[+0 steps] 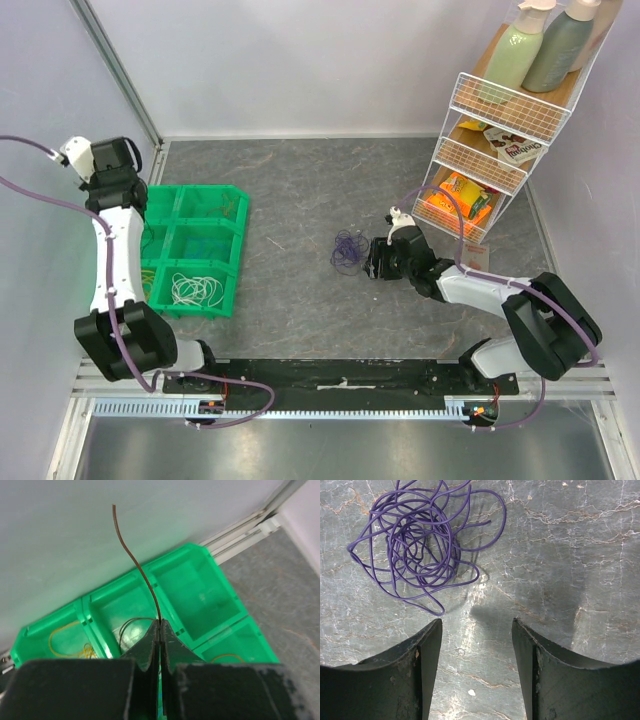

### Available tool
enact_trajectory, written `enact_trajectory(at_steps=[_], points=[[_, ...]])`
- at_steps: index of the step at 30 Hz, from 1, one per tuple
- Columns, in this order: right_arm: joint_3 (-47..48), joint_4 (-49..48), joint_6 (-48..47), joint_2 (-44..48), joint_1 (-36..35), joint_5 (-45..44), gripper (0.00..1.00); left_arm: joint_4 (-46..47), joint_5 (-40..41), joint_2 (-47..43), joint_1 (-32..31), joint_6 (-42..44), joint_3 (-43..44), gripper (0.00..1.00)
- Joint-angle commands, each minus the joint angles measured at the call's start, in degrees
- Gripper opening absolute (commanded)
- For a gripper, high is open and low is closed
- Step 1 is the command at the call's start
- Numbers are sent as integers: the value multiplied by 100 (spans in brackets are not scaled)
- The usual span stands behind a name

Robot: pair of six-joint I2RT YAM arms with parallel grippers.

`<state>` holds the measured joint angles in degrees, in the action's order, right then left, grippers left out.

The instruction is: Untangle the cables

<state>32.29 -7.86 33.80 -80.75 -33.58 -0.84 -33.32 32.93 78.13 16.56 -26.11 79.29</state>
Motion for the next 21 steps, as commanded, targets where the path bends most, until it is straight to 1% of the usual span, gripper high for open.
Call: enact_trajectory(at_steps=[1,3,5,6,8,9,11,15,18,19,21], points=[[207,3,-58,-11,18,23,65,255,128,159,321,-1035,-605,2],[207,-14,-58,-20,27,23,65,335,-163,334,523,-1238,-756,2],[207,-5,-67,-20,18,31,65,73,-417,588,734,-1606,-661,2],[207,-5,-67,-11,18,31,65,-85,-645,685,805,-1695,-599,2],[207,3,-67,-20,18,31,65,-122,-840,782,840,-1670,-581,2],[207,-5,-67,-20,18,31,65,-139,-884,783,832,-1687,-590,3],[207,-5,-67,-20,18,40,65,-140,-955,739,814,-1722,-633,8],[198,-14,-67,-2,18,40,65,-78,-1008,555,823,-1810,-818,43],[198,-23,-58,-11,18,40,65,-113,-1147,397,823,-1836,-923,63],[198,-23,-58,-11,18,40,65,-131,-1296,327,823,-1863,-950,66],[198,-23,-58,-20,18,49,65,-131,-1682,169,788,-1854,-994,66]])
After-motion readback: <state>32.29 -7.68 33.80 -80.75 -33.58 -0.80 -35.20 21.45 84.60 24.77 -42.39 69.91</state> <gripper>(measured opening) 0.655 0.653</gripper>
